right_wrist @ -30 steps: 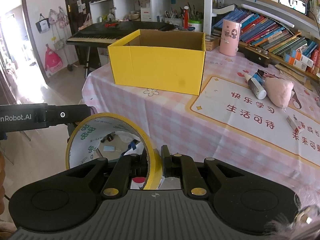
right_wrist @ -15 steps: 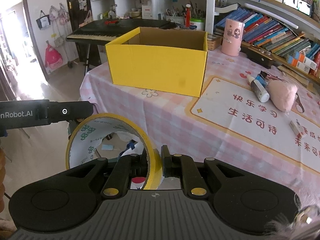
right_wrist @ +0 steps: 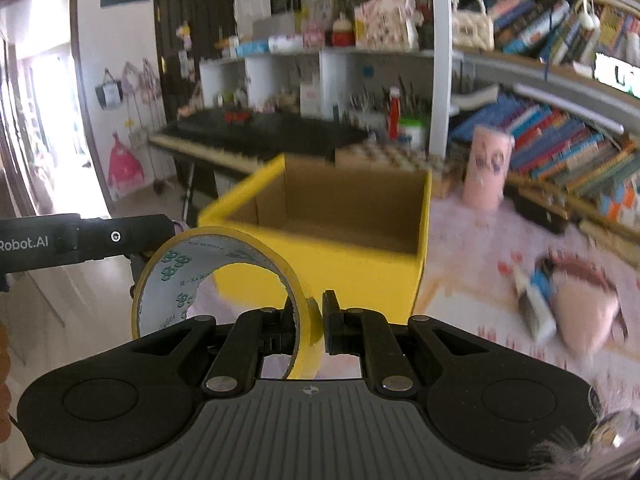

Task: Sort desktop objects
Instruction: 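Carry the toy car and tape roll toward the yellow box with both tools, then lower the toy car and tape into the yellow box and open both tools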

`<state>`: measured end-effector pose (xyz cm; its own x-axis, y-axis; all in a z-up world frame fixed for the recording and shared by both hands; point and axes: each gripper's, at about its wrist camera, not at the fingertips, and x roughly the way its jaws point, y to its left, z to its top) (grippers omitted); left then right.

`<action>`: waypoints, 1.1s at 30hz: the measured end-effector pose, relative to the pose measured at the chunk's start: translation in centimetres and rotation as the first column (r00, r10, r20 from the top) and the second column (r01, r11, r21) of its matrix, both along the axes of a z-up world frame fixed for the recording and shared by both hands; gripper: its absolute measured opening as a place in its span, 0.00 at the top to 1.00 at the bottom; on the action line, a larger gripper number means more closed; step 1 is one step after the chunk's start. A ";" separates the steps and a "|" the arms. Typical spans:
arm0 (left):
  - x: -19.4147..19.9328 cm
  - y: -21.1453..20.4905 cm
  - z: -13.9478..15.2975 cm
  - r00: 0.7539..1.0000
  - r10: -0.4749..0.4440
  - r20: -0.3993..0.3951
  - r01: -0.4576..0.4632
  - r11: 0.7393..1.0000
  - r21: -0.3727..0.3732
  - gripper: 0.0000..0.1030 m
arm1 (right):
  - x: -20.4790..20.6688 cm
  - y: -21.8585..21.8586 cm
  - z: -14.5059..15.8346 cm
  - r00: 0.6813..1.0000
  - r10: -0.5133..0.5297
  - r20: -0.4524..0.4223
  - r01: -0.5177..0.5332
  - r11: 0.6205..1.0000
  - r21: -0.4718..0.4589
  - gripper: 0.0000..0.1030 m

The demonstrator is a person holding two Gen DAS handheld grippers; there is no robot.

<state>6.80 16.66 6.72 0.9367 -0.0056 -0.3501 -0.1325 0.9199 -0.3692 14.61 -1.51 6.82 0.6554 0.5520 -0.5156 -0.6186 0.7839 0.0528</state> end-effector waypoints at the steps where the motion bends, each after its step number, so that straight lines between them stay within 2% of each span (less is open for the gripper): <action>1: 0.8 0.1 0.5 1.000 0.005 0.013 -0.005 1.000 0.007 0.60 | 0.9 0.2 0.6 1.000 0.005 0.011 -0.005 1.000 0.008 0.90; 7: 5.0 0.3 1.4 0.999 0.032 0.032 -0.034 0.999 0.041 0.60 | 5.8 1.1 2.5 0.998 0.035 0.049 -0.036 0.999 0.022 0.90; 14: 9.0 0.3 -0.3 0.998 0.059 -0.029 -0.057 0.997 0.052 0.60 | 11.1 2.3 1.4 0.997 0.071 0.015 -0.071 0.997 -0.023 0.90; 17: 11.0 0.4 -1.3 0.996 0.066 -0.068 -0.061 0.996 0.069 0.60 | 13.3 3.1 0.3 0.994 0.107 -0.004 -0.107 0.991 -0.076 0.90; 22: 14.8 0.6 -2.6 0.989 0.083 -0.121 -0.067 0.990 0.126 0.60 | 17.1 5.2 -1.6 0.978 0.208 -0.023 -0.208 0.956 -0.208 0.90; 24: 16.1 1.0 -2.6 0.988 0.091 -0.122 -0.074 0.987 0.140 0.60 | 18.7 5.5 -1.8 0.968 0.240 -0.071 -0.249 0.948 -0.196 0.90; 26: 17.2 1.2 -2.6 0.986 0.106 -0.129 -0.085 0.984 0.159 0.60 | 20.1 6.1 -1.7 0.959 0.273 -0.073 -0.282 0.935 -0.216 0.90; 30: 19.4 1.7 -3.3 0.976 0.123 -0.181 -0.089 0.979 0.186 0.60 | 22.8 7.0 -1.7 0.945 0.300 -0.133 -0.322 0.923 -0.211 0.90; 33: 19.9 2.1 -3.7 0.973 0.132 -0.190 -0.101 0.981 0.165 0.60 | 25.0 6.8 -1.8 0.925 0.274 -0.262 -0.318 0.937 -0.147 0.90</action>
<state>26.66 18.71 3.05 0.8391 0.1677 -0.5175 -0.2984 0.9373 -0.1802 39.64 5.31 5.06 0.3248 0.5832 -0.7445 -0.8113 0.5765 0.0977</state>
